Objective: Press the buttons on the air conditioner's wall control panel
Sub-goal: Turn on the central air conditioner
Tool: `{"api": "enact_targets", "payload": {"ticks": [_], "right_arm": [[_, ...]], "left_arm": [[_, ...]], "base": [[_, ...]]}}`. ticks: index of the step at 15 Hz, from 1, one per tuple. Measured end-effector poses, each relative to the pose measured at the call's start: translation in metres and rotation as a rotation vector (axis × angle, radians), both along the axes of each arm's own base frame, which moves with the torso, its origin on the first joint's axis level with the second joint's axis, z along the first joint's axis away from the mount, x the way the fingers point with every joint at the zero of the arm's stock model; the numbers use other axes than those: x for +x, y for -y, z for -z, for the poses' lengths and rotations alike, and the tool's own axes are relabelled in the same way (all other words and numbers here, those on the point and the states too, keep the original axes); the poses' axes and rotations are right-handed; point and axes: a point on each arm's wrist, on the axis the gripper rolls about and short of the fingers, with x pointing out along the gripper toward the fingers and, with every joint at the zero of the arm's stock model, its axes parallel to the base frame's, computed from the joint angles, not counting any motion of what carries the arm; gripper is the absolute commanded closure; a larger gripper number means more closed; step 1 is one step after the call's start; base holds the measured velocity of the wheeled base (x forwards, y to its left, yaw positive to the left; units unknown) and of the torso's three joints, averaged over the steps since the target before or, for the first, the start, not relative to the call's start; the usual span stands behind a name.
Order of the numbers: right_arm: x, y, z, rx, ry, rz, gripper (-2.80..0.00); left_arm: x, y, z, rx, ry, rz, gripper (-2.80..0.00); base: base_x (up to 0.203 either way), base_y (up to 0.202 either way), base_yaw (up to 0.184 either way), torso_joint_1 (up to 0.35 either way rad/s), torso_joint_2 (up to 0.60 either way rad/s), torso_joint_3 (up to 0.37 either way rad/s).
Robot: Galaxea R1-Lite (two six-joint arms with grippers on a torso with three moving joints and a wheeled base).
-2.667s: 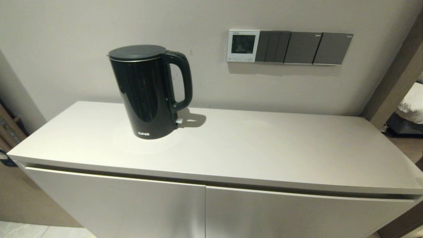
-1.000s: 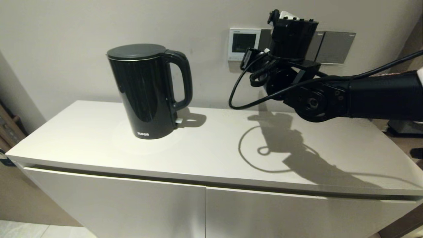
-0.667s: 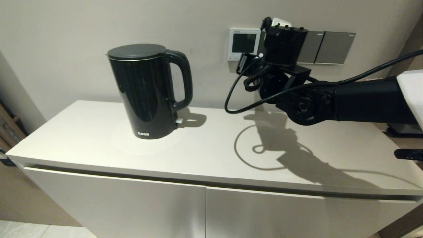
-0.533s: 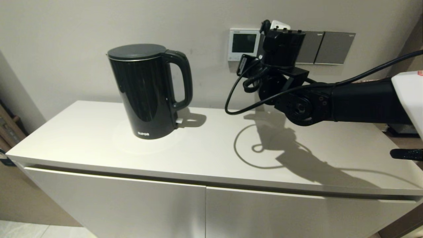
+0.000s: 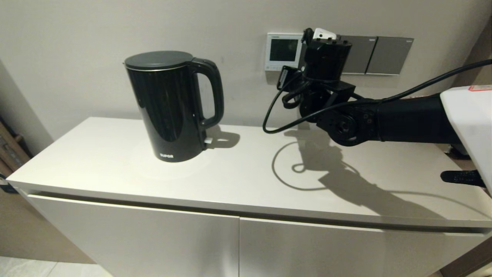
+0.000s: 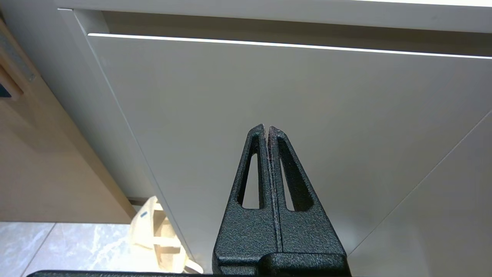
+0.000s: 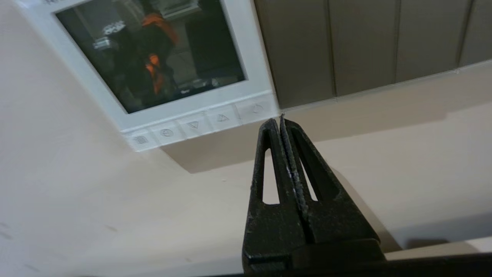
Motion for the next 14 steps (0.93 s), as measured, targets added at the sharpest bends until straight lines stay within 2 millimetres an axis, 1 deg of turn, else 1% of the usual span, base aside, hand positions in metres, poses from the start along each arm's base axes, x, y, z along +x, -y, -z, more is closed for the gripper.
{"api": "enact_targets", "payload": {"ticks": [4,14], "right_arm": [[0.002,-0.001,-0.007,0.010,0.024,-0.004,0.00],[0.013,-0.008,0.000,-0.006,0.026,-0.001,0.00]], "left_arm": [[0.000,0.000,0.000,0.000,0.000,0.000,0.00],[0.000,0.000,0.000,0.000,0.000,-0.001,0.00]], "base": [[0.000,0.000,0.000,0.000,0.00,0.000],[0.000,0.000,0.000,0.000,0.00,0.000]]}}
